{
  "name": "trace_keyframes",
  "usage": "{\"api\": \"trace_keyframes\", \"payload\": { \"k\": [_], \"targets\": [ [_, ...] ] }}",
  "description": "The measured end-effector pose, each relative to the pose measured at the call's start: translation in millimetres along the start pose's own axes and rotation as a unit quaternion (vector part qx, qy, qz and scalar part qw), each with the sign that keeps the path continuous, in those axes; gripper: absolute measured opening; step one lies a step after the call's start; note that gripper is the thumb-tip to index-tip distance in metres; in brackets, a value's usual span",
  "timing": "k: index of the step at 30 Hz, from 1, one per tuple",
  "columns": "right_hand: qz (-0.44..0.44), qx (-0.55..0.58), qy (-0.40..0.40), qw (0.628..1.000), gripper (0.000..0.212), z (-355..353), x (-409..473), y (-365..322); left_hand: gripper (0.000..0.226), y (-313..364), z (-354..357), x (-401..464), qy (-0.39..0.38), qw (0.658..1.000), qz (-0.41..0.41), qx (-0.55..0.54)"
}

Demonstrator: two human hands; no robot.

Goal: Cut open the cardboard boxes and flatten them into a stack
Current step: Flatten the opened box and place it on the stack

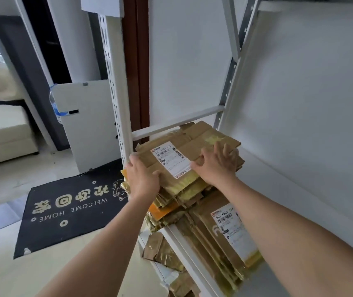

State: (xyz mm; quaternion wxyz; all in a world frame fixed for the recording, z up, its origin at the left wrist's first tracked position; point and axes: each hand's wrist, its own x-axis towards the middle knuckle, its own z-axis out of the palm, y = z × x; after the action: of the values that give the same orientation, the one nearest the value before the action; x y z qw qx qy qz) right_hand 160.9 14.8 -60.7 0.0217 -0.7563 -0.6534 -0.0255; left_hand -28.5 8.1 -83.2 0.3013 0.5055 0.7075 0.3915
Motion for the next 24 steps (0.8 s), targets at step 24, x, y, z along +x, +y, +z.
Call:
{"api": "trace_keyframes", "payload": {
  "k": [24],
  "targets": [
    [0.005, 0.009, -0.085, 0.996, 0.073, -12, -53, 41, 0.045, 42, 0, -41, -0.104, 0.92, 0.252, 0.282]
  ]
}}
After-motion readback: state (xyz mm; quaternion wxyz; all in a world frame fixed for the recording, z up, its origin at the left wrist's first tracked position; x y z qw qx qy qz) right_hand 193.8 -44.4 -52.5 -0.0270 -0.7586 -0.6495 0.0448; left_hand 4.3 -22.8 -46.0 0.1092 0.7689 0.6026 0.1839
